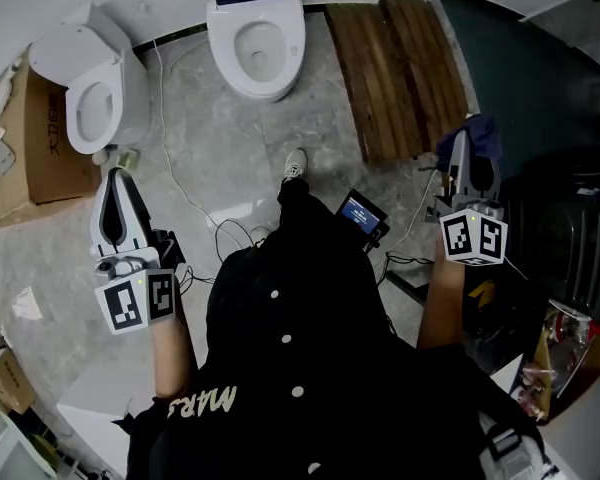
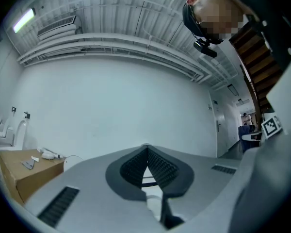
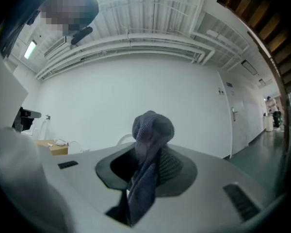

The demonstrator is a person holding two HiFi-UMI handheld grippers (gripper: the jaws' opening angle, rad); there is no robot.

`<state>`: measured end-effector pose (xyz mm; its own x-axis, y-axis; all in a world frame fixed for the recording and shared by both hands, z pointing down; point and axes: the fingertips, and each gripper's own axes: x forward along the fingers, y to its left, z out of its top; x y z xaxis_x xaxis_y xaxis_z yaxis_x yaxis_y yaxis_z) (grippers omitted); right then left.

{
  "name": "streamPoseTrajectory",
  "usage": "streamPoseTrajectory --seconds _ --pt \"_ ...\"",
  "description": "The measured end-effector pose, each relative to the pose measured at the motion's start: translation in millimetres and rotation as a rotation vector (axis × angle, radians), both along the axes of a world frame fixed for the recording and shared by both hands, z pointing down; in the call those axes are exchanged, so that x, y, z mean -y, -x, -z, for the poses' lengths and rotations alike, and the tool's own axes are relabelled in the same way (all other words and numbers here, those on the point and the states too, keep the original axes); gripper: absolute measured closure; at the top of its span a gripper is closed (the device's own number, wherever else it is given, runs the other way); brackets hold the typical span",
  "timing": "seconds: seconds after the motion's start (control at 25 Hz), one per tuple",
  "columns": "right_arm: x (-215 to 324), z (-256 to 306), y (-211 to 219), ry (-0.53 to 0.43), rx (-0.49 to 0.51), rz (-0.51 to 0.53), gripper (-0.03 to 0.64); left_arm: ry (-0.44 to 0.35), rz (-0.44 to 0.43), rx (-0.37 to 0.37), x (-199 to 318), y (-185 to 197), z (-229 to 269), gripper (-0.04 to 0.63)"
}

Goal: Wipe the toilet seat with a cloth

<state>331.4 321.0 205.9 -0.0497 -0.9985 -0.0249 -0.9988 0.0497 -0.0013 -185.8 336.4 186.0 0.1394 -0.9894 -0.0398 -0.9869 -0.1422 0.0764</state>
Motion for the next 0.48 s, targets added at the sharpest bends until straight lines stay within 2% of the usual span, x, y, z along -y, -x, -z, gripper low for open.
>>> streamPoseTrajectory --seconds 0.48 --pt "166.3 -5.3 -16.9 0.009 -0.001 0.06 0.52 -0.002 0.065 0.018 134.2 -15.5 11.0 0.588"
